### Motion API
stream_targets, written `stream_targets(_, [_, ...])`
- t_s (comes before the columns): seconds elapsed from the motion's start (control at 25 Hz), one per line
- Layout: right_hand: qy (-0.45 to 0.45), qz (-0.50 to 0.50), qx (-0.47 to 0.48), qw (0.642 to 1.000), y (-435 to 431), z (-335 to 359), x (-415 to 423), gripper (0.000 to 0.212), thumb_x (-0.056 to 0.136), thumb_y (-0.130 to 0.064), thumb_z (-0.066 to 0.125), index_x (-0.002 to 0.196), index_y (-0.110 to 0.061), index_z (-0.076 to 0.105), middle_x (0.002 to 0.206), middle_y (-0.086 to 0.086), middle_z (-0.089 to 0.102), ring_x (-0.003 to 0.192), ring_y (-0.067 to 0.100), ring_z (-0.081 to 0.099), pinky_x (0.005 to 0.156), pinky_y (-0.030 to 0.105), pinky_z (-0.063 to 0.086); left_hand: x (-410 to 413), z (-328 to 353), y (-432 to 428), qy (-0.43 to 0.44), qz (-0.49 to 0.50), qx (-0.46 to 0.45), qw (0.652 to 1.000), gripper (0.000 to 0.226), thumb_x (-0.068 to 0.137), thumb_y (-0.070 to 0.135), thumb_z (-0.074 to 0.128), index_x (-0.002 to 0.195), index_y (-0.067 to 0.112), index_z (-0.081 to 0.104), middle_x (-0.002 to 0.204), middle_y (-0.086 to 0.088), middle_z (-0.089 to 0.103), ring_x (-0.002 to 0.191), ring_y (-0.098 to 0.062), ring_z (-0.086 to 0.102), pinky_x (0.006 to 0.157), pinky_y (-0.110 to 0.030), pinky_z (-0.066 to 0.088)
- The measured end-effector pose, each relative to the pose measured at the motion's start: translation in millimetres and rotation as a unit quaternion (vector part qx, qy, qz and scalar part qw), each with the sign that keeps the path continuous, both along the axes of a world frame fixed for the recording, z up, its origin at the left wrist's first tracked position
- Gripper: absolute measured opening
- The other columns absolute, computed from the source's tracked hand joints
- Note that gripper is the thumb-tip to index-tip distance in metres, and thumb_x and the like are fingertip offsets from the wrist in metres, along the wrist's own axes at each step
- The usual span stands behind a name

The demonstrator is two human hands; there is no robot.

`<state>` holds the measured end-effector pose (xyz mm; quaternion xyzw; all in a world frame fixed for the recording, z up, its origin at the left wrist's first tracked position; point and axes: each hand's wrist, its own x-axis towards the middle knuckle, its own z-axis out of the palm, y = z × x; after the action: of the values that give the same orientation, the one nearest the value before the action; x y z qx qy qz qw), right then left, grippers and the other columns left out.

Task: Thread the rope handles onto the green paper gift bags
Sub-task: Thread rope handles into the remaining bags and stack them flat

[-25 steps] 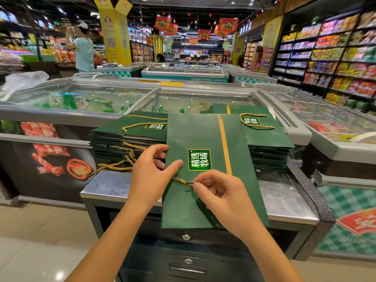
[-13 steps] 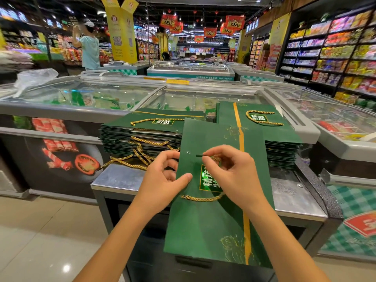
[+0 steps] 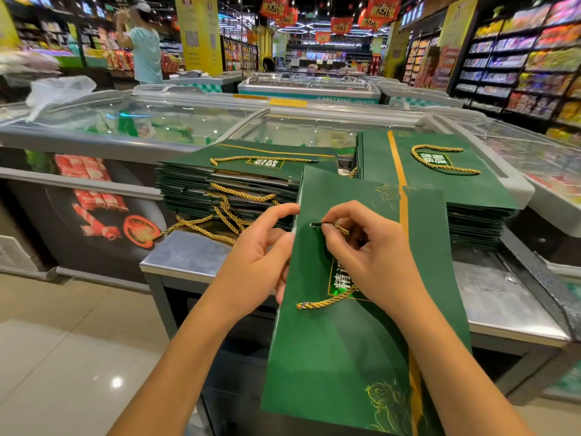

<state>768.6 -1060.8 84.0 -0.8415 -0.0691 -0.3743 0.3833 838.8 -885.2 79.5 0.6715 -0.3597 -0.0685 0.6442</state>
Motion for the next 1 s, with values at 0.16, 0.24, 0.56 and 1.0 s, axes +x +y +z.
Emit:
stream_targets(0.16, [-0.008,0.008,-0.006,1.000,-0.1,-1.5,-1.3,0.008,0.093,-0.007,0.068,0.094,-0.015,0.067,0.072,-0.001,0.058,0.059,0.019,0.046,0.054,0.028,0.039,-3.0,0.0,0.7,-0.006,-0.009,-0.005,1.000,0.032,0.105,0.015,0.047,0.132,0.031,0.054,0.071,-0.006,0.062,0.040,-0.022,0.048,0.036,-0.029,0.042])
stream_targets(0.24, [-0.019,0.014,-0.002,1.000,-0.3,-1.0,-2.7,0.008,0.093,-0.005,0.068,0.095,-0.013,0.068,0.075,-0.002,0.060,0.060,0.017,0.049,0.055,0.025,0.040,-2.6,-0.7,0.0,-0.012,-0.001,-0.004,1.000,0.032,0.105,0.017,0.049,0.132,0.034,0.054,0.069,0.000,0.062,0.039,-0.020,0.048,0.035,-0.031,0.043])
stream_targets(0.56, [-0.044,0.007,-0.026,0.999,0.3,0.6,-6.0,0.008,0.093,-0.002,0.069,0.095,-0.010,0.069,0.081,-0.005,0.061,0.065,0.011,0.051,0.060,0.014,0.038,-4.7,-2.3,-0.6,-0.011,0.012,-0.003,1.000,0.035,0.104,0.023,0.051,0.134,0.041,0.053,0.076,-0.005,0.059,0.045,-0.026,0.053,0.038,-0.029,0.042])
stream_targets(1.0, [-0.097,-0.008,-0.036,0.995,1.6,0.7,-6.4,0.011,0.092,-0.002,0.070,0.099,-0.007,0.076,0.091,0.001,0.068,0.077,0.012,0.062,0.067,0.016,0.044,-9.7,-1.3,-1.8,-0.046,-0.012,0.016,0.999,0.051,0.094,0.046,0.050,0.144,0.048,0.042,0.090,-0.002,0.057,0.041,-0.010,0.053,0.042,-0.020,0.044])
